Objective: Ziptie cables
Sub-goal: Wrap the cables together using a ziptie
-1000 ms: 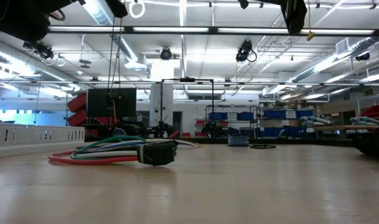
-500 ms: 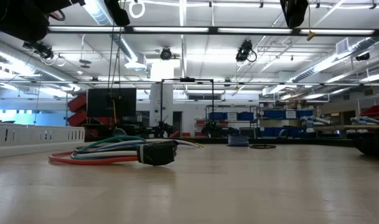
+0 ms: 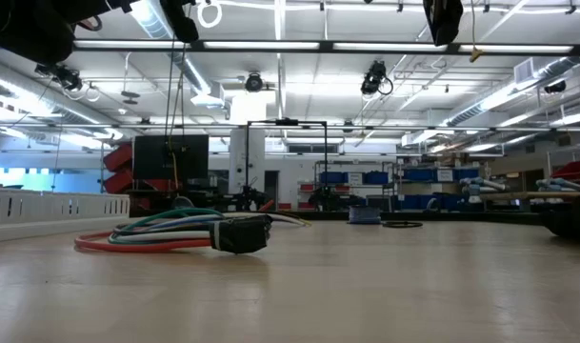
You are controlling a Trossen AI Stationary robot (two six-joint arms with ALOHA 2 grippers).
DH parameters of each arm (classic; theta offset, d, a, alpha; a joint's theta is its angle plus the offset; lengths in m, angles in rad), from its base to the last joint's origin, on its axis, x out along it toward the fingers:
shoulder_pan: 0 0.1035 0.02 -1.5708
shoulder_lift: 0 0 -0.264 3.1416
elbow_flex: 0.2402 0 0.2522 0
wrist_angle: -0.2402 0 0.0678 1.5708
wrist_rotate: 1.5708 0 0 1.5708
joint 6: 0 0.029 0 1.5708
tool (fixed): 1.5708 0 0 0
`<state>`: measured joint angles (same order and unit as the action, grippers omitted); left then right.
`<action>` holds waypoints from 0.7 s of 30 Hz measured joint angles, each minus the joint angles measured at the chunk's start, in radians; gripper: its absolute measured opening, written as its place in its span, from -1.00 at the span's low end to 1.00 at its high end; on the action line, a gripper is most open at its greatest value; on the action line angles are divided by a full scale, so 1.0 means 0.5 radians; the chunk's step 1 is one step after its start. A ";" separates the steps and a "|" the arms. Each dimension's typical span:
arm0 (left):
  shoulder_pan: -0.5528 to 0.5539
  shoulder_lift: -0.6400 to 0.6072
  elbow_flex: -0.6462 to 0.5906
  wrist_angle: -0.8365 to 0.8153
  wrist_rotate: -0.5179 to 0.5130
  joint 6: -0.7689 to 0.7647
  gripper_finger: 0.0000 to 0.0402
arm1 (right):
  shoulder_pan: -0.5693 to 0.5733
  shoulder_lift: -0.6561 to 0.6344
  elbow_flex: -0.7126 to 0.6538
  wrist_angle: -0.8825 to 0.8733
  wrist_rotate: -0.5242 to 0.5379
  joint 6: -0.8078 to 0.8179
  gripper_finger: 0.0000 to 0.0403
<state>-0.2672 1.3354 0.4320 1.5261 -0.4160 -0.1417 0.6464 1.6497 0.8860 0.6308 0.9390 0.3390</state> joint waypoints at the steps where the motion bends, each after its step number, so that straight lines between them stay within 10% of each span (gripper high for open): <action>1: 0.000 0.000 0.000 0.000 0.000 0.000 -0.54 | -0.001 0.000 0.000 0.000 0.000 -0.001 -1.00; 21: -0.002 0.000 0.000 0.001 0.030 -0.001 -0.54 | -0.017 0.000 0.000 0.003 -0.017 0.001 -1.00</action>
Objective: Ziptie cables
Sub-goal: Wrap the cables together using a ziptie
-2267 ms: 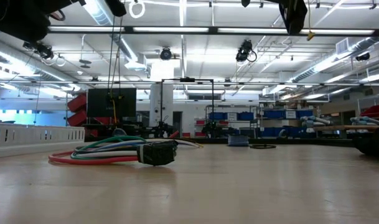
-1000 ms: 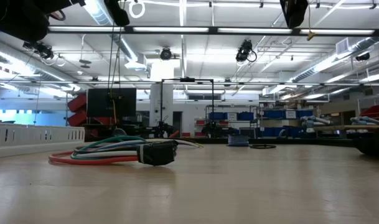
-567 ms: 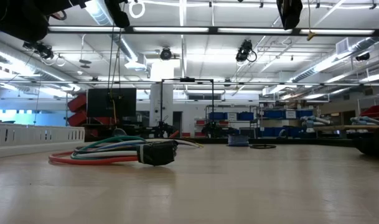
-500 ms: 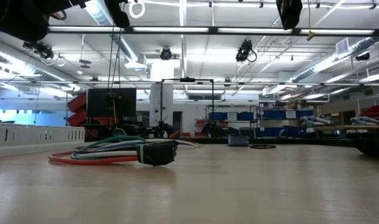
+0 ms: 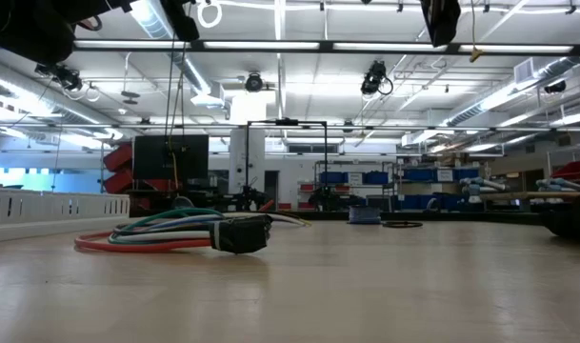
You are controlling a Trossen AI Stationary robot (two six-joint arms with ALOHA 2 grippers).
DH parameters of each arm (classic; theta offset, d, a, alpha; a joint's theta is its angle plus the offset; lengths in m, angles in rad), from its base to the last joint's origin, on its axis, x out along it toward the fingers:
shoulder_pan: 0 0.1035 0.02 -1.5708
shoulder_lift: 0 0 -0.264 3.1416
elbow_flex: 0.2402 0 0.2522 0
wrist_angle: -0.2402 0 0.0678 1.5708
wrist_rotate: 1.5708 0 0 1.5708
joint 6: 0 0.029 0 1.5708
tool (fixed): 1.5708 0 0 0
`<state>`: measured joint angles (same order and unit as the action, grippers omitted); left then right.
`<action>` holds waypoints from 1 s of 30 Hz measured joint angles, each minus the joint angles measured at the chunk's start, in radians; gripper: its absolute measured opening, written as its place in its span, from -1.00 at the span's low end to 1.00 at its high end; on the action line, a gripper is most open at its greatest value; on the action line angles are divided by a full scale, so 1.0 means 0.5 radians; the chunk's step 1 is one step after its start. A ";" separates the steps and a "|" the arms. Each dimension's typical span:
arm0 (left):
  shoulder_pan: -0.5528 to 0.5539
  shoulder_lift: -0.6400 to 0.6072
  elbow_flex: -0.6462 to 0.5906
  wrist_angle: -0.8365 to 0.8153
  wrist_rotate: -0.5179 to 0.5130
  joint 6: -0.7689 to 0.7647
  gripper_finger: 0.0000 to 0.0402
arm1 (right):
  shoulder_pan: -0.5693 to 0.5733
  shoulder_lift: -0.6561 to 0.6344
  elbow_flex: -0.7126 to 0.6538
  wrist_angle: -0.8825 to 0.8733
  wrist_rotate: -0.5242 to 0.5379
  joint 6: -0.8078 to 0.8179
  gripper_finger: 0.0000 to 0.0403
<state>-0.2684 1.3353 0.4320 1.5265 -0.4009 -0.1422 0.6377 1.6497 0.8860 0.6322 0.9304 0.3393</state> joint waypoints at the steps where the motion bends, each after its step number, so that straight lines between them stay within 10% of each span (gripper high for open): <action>1: 0.000 0.000 0.000 0.000 0.009 0.000 -0.54 | -0.006 0.000 0.000 -0.001 -0.001 0.000 -1.00; 30: 0.000 -0.001 0.001 0.036 0.050 0.016 -0.54 | -0.066 0.000 0.000 -0.017 -0.073 0.016 -1.00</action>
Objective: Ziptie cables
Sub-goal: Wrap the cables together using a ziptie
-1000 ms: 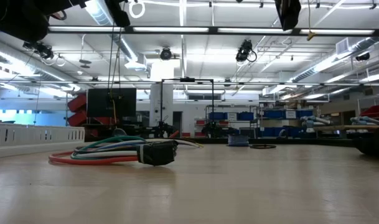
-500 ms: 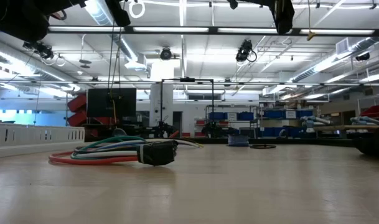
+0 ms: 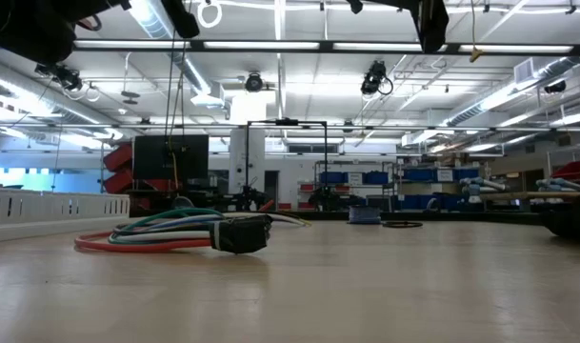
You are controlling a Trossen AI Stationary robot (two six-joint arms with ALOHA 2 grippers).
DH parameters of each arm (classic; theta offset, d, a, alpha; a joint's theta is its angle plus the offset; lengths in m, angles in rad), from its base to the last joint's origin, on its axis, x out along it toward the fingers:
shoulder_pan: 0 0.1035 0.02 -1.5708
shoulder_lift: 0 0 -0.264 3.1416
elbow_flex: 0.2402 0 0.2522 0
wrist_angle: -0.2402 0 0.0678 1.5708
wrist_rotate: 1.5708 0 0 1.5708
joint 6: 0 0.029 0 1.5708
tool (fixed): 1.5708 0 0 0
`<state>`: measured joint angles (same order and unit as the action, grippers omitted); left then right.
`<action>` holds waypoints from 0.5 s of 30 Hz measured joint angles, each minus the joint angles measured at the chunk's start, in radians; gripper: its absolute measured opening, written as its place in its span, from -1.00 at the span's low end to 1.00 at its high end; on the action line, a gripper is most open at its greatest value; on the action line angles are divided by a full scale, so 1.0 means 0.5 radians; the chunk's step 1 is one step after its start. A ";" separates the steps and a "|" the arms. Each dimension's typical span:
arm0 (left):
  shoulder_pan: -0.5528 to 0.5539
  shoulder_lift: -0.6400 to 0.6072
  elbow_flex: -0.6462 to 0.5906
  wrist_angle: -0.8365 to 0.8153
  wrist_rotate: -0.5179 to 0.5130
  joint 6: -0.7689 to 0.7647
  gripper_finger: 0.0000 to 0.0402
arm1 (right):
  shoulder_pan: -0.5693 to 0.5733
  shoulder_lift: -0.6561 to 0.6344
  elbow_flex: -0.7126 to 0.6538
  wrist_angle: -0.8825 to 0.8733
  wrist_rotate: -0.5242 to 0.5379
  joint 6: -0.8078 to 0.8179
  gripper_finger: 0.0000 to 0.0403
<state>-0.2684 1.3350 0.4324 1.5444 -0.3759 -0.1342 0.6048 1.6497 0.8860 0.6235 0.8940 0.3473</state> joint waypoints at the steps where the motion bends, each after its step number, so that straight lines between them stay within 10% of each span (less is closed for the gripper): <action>1: 0.000 0.000 0.000 0.013 0.000 0.009 -0.54 | 0.000 0.000 0.000 -0.001 -0.001 0.000 -1.00; 15: 0.000 -0.001 0.000 0.051 -0.048 0.195 -0.54 | 0.000 0.000 0.000 -0.001 -0.016 0.005 -1.00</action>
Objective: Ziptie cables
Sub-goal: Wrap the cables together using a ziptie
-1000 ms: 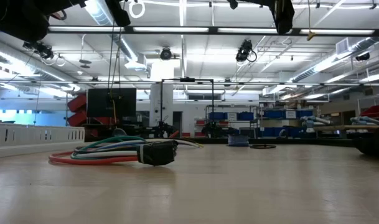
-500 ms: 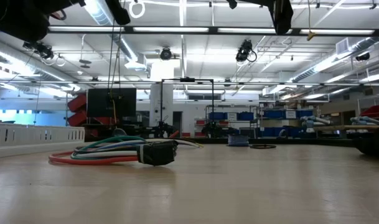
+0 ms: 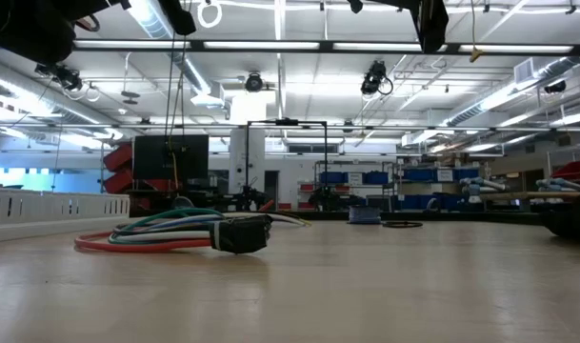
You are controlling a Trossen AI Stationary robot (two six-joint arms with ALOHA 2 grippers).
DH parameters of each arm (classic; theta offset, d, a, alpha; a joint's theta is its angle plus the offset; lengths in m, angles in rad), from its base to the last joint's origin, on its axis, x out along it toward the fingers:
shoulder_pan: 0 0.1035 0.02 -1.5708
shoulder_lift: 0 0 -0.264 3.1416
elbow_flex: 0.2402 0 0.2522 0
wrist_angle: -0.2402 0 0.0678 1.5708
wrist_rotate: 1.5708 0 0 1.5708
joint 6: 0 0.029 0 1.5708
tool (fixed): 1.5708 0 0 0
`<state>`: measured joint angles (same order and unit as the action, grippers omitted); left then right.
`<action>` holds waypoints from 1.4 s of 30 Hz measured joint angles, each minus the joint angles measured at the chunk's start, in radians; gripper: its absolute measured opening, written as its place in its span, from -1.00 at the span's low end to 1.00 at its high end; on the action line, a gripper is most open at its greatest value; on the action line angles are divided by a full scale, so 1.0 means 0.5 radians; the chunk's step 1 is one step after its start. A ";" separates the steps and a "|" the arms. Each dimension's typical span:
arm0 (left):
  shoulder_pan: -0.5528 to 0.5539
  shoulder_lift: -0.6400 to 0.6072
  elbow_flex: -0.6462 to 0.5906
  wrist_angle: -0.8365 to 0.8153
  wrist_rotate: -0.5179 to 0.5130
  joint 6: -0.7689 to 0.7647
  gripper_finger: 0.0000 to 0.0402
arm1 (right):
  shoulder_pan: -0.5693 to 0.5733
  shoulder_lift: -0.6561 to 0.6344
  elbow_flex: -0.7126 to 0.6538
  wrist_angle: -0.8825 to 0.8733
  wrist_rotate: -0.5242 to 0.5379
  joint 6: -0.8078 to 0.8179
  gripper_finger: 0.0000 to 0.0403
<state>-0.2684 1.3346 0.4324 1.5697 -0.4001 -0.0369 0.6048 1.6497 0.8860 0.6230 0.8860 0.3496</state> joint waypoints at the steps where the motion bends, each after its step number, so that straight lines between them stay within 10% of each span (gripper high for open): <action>1: 0.000 0.000 0.000 0.000 -0.007 0.005 -0.54 | 0.000 0.000 0.000 0.000 0.000 0.000 -1.00; 14: 0.000 -0.001 0.000 0.001 -0.014 0.082 -0.98 | 0.000 0.000 0.000 0.000 0.000 -0.001 -1.00; 29: -0.002 -0.001 0.000 -0.001 0.017 0.207 -1.00 | -0.005 0.000 0.000 0.019 0.000 -0.115 -0.95; 42: -0.002 -0.001 0.000 -0.241 0.040 0.080 -1.00 | -0.113 0.001 0.031 0.128 -0.367 -0.979 -0.19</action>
<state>-0.2695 1.3342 0.4324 1.4493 -0.3801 0.0032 0.5485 1.6501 0.9016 0.6870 0.7025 -0.1397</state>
